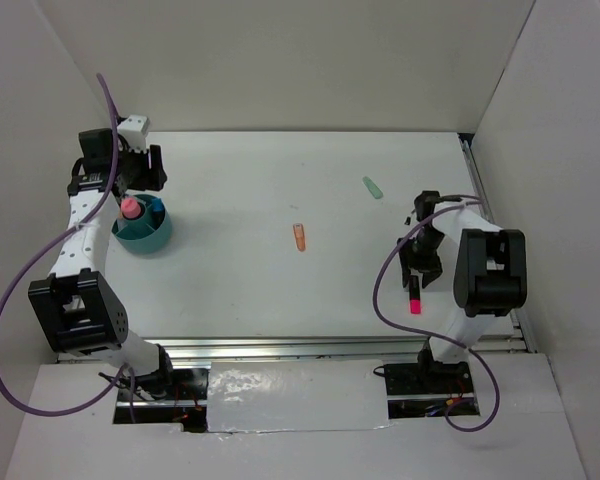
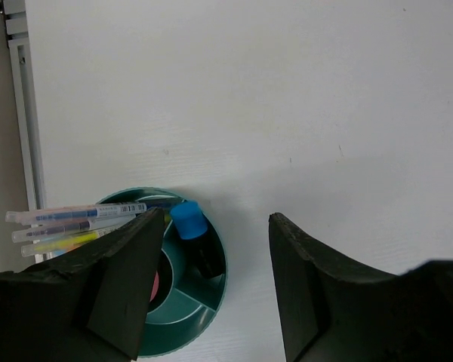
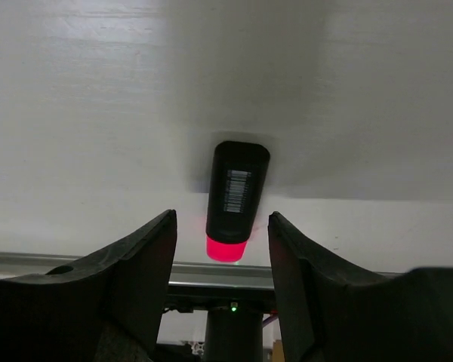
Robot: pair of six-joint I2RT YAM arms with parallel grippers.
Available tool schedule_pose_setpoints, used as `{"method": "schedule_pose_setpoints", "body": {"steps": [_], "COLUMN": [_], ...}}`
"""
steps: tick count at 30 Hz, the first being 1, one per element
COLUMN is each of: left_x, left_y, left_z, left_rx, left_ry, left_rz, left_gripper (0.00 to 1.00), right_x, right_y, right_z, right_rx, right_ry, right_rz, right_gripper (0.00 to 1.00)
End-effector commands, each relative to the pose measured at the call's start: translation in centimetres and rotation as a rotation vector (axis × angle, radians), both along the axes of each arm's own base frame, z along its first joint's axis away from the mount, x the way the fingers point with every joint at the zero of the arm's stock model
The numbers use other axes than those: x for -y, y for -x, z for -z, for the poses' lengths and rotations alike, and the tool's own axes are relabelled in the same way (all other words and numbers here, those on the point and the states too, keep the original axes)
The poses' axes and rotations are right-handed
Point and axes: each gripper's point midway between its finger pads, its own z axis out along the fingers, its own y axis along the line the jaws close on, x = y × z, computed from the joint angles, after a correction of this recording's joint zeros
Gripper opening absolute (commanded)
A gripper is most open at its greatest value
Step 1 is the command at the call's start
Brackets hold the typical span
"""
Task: Sort the stationery into containers
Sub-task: Pick up the pen from the center of the board.
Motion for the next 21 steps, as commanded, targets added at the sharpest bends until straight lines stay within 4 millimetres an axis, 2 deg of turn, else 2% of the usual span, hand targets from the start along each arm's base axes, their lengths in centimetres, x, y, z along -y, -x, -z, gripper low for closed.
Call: {"method": "schedule_pose_setpoints", "body": {"steps": [1, 7, 11, 12, 13, 14, 15, 16, 17, 18, 19, 20, 21], "left_x": [0.3, 0.5, 0.9, 1.1, 2.1, 2.8, 3.8, 5.9, 7.7, 9.2, 12.6, 14.5, 16.1], "left_y": [-0.1, -0.4, -0.2, -0.3, -0.2, 0.3, 0.7, 1.4, 2.1, 2.5, 3.5, 4.3, 5.1], "left_z": [-2.3, -3.0, -3.6, -3.8, -4.1, -5.2, -4.7, -7.1, -6.6, -7.0, -7.9, -7.7, -7.7], "left_rx": [0.074, 0.089, 0.112, 0.129, 0.151, 0.194, 0.21, 0.311, 0.332, 0.372, 0.442, 0.457, 0.48], "left_ry": [0.009, 0.002, 0.004, 0.003, 0.026, 0.023, 0.031, 0.044, 0.041, 0.025, -0.046, -0.08, -0.124], "left_rz": [-0.008, -0.007, 0.016, 0.032, 0.088, 0.141, 0.199, 0.324, 0.41, 0.482, 0.631, 0.715, 0.795], "left_gripper": [0.7, 0.7, 0.69, 0.69, 0.68, 0.68, 0.68, 0.68, 0.68, 0.69, 0.7, 0.71, 0.71], "right_x": [-0.3, 0.9, 1.6, 1.4, 1.2, 0.8, -0.8, -1.7, -2.7, -3.9, -6.4, -7.8, -10.0], "right_y": [-0.7, -1.5, -1.4, -1.5, -1.8, -2.1, -4.1, -5.1, -7.6, -9.0, -11.5, -12.3, -13.0], "right_z": [0.0, 1.6, 2.6, 2.7, 2.6, 2.2, 0.9, -0.1, -2.7, -4.1, -7.3, -8.8, -9.1], "right_rx": [-0.033, -0.059, -0.07, -0.066, -0.058, -0.052, 0.009, 0.038, 0.108, 0.147, 0.225, 0.246, 0.227], "right_ry": [0.003, 0.074, 0.103, 0.089, 0.074, 0.05, -0.04, -0.087, -0.132, -0.174, -0.253, -0.292, -0.337], "right_rz": [-0.016, -0.007, 0.0, -0.002, -0.006, -0.032, -0.054, -0.072, -0.098, -0.135, -0.179, -0.205, -0.236], "right_gripper": [0.58, 0.51, 0.4, 0.35, 0.18, 0.09, 0.03, 0.0, 0.0, 0.0, 0.0, 0.0, 0.0]}}
